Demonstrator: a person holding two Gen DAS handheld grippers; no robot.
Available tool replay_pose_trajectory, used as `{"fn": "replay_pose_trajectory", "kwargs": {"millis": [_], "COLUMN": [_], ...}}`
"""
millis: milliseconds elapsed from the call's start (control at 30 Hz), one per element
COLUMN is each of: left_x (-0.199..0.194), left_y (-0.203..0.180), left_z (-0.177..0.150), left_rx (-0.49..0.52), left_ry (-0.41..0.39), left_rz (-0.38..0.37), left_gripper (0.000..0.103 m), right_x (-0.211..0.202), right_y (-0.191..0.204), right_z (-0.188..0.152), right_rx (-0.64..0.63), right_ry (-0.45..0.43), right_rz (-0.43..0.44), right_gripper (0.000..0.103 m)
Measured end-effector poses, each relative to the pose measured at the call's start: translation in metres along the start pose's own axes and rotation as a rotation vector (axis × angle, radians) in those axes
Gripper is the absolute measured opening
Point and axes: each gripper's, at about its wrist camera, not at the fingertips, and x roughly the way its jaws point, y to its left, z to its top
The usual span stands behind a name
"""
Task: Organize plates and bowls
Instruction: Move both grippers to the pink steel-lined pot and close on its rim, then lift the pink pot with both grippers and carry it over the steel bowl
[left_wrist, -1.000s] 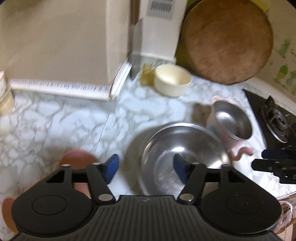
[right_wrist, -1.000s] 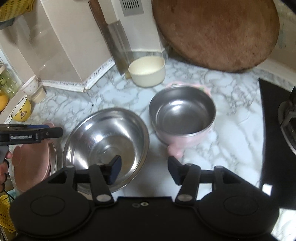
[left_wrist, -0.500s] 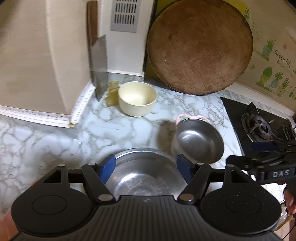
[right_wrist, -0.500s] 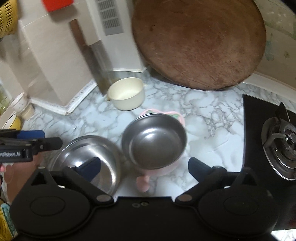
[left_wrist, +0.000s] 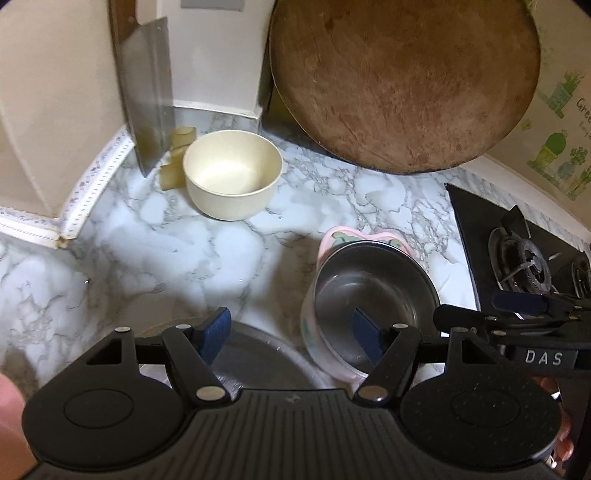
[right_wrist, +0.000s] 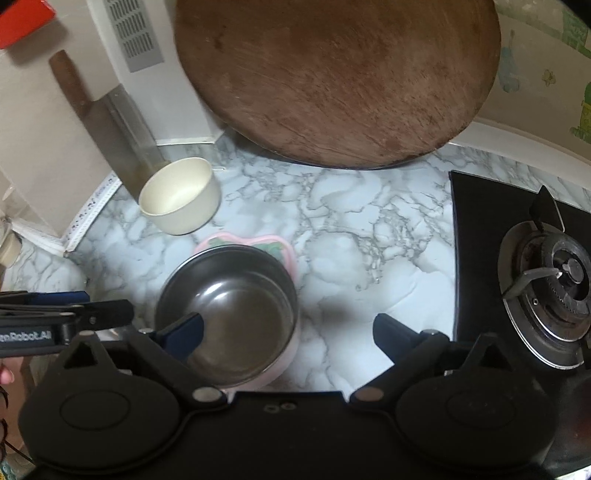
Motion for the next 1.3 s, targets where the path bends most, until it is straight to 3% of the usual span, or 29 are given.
{"fn": "replay_pose_trajectory", "kwargs": {"millis": [100, 300, 533, 767, 900, 1067, 1300], "left_x": [0.013, 0.038, 0.056, 0.062, 0.063, 0.063, 0.059], "left_y": [-0.004, -0.010, -0.019, -0.023, -0.021, -0.019, -0.022], "left_z": [0.006, 0.015, 0.014, 0.012, 0.012, 0.011, 0.011], "left_rx": [-0.010, -0.025, -0.006, 0.008, 0.008, 0.011, 0.019], "left_ry": [0.015, 0.058, 0.107, 0.122, 0.118, 0.113, 0.092], "left_rz": [0.003, 0.012, -0.003, 0.006, 0.026, 0.034, 0.030], "left_gripper": [0.072, 0.071, 0.039, 0.024, 0.013, 0.008, 0.006], "right_x": [0.007, 0.023, 0.036, 0.042, 0.044, 0.040, 0.035], "right_y": [-0.005, -0.012, -0.015, -0.011, -0.010, -0.007, -0.003], "right_z": [0.002, 0.005, 0.007, 0.006, 0.005, 0.004, 0.003], "right_rx": [0.015, 0.025, 0.021, 0.011, 0.017, 0.012, -0.004], "right_ry": [0.013, 0.048, 0.089, 0.114, 0.125, 0.121, 0.095], "right_rz": [0.008, 0.006, 0.018, 0.033, 0.034, 0.035, 0.005], "right_gripper": [0.095, 0.078, 0.054, 0.033, 0.027, 0.009, 0.008]}}
